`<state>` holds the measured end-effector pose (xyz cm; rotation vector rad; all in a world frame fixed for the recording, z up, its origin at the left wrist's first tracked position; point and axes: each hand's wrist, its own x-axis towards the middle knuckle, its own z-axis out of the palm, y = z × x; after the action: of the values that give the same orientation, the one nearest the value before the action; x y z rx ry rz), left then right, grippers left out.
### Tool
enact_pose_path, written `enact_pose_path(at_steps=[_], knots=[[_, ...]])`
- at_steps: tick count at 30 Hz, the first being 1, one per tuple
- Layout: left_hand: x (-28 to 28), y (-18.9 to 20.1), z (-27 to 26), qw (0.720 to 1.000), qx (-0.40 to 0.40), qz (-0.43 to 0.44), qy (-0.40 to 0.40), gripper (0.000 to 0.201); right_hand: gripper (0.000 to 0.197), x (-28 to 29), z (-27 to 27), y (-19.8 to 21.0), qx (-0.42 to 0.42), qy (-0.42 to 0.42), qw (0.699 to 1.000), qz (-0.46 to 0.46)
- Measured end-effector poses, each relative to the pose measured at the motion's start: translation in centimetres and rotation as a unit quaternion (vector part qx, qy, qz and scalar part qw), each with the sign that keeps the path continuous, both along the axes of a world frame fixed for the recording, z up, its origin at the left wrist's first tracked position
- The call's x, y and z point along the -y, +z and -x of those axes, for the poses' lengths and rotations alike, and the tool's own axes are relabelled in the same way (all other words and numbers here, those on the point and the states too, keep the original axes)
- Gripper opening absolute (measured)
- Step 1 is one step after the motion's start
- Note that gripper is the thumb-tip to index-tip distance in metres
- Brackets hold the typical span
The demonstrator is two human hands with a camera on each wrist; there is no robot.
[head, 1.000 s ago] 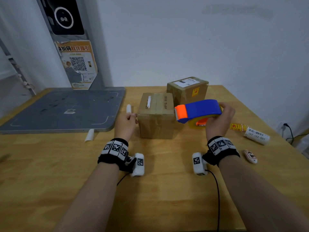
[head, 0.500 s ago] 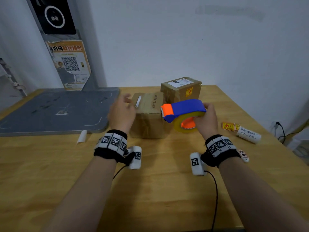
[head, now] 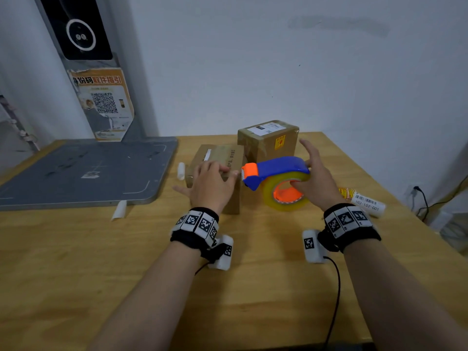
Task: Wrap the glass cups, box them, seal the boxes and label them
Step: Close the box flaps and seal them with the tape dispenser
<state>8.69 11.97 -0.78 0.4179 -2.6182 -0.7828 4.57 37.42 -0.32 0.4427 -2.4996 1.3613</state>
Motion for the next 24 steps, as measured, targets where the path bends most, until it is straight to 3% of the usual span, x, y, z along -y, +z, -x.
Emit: enact_pose_path(at_steps=[4,10,24], knots=[[-1.1,0.0,0.2,1.0,-0.009,-0.007,0.023,0.03,0.095,-0.9,0.4,-0.2,-0.066,0.074,0.992,-0.076],[-1.3,-0.6,0.5,0.999,-0.036,-0.014,0.037,0.03,0.086,-2.3,1.1,-1.2,-0.113,0.087,0.987,-0.07],[-1.4,-0.8,1.0,0.998,-0.036,-0.04,0.043,0.033,0.089,-5.4,0.9,-1.4,-0.079,0.062,0.991,-0.088]])
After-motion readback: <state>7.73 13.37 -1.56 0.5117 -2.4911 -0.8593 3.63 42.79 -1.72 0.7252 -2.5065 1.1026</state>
